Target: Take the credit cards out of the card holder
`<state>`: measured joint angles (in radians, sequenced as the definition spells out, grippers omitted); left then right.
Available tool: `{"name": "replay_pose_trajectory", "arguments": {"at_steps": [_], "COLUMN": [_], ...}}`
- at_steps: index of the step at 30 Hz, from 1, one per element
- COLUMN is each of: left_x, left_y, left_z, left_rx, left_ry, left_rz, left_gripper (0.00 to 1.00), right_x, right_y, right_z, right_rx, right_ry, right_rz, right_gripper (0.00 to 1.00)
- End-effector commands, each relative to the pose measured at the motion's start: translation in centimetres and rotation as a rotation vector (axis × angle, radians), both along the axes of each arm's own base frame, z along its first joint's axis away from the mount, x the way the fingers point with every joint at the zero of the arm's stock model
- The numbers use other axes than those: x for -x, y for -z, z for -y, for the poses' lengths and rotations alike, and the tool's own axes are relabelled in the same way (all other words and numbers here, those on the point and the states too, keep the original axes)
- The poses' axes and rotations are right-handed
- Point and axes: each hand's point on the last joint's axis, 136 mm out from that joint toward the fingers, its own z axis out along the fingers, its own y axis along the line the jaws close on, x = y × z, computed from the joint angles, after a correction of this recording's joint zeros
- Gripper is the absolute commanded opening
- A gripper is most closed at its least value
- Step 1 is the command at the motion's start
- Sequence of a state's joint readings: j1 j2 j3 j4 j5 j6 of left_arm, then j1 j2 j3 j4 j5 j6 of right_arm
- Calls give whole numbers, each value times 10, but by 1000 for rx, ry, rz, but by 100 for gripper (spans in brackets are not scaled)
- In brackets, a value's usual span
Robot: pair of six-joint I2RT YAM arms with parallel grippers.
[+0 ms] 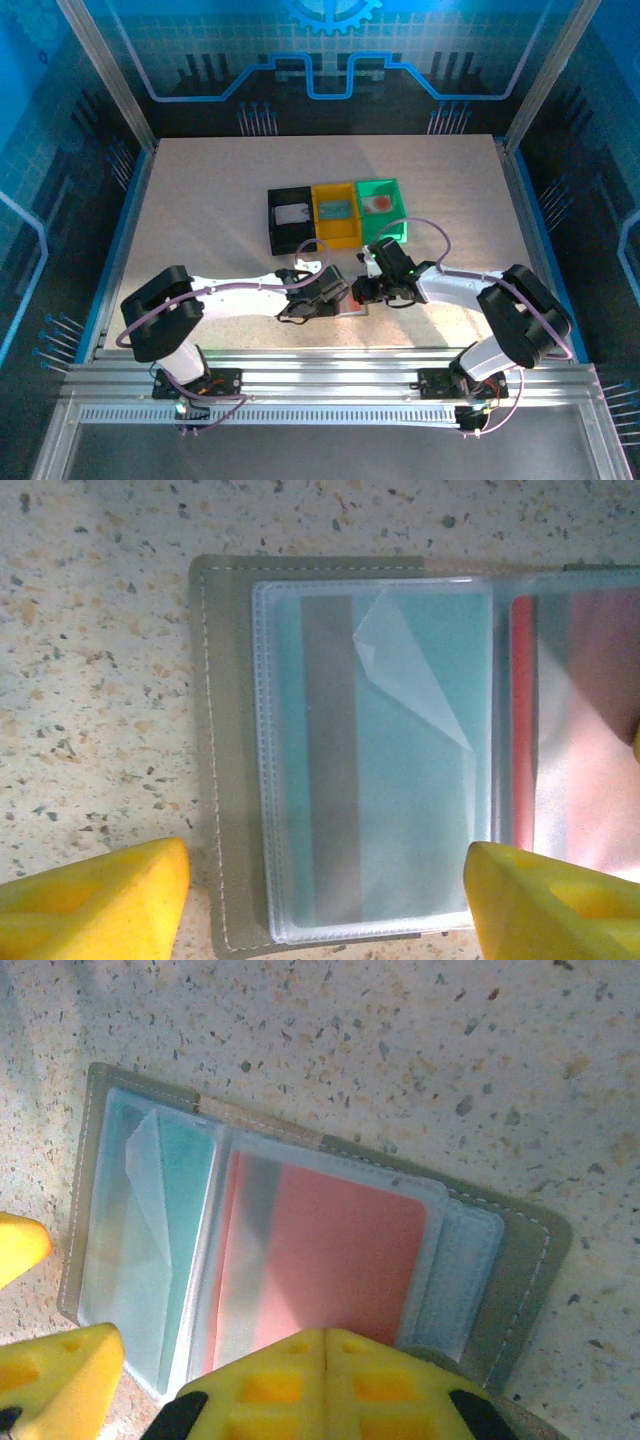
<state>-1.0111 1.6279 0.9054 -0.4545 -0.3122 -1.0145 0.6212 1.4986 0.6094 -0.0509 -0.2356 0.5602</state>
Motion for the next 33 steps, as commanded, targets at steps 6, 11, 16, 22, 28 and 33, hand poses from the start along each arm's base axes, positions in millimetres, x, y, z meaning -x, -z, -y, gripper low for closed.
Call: {"name": "replay_pose_trajectory", "arguments": {"at_steps": [6, 11, 16, 22, 28, 33], "left_x": [-7, -8, -7, -7, -8, -11], "left_y": [-10, -12, -9, -8, -8, -17], "left_z": [-16, -23, -32, -41, -38, -11], "left_rx": [-77, -84, -80, -82, -21, 107], "left_ry": [-28, -44, -72, -95, -118, -97], "left_rz": [37, 42, 31, 24, 40, 30], "left_gripper": [63, 44, 44, 44, 42, 41], "right_x": [8, 8, 8, 8, 8, 8], "right_y": [11, 10, 10, 11, 11, 12], "right_z": [8, 7, 7, 7, 6, 6], "right_rx": [44, 42, 41, 42, 42, 47], "right_ry": [0, -1, -3, -4, -5, -6], "right_rz": [-28, -27, -26, -28, -28, -31], "right_gripper": [0, 0, 0, 0, 0, 0]}}
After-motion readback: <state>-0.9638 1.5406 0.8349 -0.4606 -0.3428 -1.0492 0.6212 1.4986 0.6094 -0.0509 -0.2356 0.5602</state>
